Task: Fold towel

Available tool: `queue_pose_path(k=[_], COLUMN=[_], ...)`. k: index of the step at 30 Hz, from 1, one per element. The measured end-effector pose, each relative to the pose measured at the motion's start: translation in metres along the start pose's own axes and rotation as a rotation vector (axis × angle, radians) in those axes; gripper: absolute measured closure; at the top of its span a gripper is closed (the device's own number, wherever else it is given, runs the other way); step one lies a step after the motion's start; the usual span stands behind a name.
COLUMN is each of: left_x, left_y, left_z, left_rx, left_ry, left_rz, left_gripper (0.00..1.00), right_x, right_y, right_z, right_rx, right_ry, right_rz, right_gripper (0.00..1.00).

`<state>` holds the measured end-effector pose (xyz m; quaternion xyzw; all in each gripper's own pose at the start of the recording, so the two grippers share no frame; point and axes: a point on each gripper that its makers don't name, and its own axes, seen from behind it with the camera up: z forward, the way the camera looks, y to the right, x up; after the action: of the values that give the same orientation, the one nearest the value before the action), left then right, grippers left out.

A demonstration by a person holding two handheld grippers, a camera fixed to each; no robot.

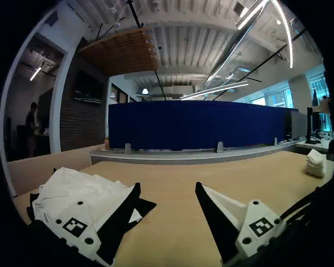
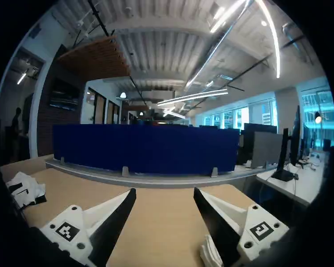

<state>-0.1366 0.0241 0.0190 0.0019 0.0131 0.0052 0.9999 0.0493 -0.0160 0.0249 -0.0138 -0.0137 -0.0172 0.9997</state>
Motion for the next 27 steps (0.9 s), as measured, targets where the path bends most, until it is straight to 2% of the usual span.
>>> queue_pose_path(k=[15,27], left_x=[0.001,0.000], left_y=[-0.001,-0.001], left_z=[0.001,0.002], left_rx=[0.000,0.000], left_ry=[0.000,0.000], left_rz=[0.000,0.000], left_gripper=[0.09,0.09], right_x=[-0.062,-0.120], right_y=[0.011,0.016], right_z=[0.003,0.005], right_rx=[0.020,0.022], right_ry=[-0.013,-0.037], right_rz=[0.049,0.055], right_gripper=[0.00,0.00])
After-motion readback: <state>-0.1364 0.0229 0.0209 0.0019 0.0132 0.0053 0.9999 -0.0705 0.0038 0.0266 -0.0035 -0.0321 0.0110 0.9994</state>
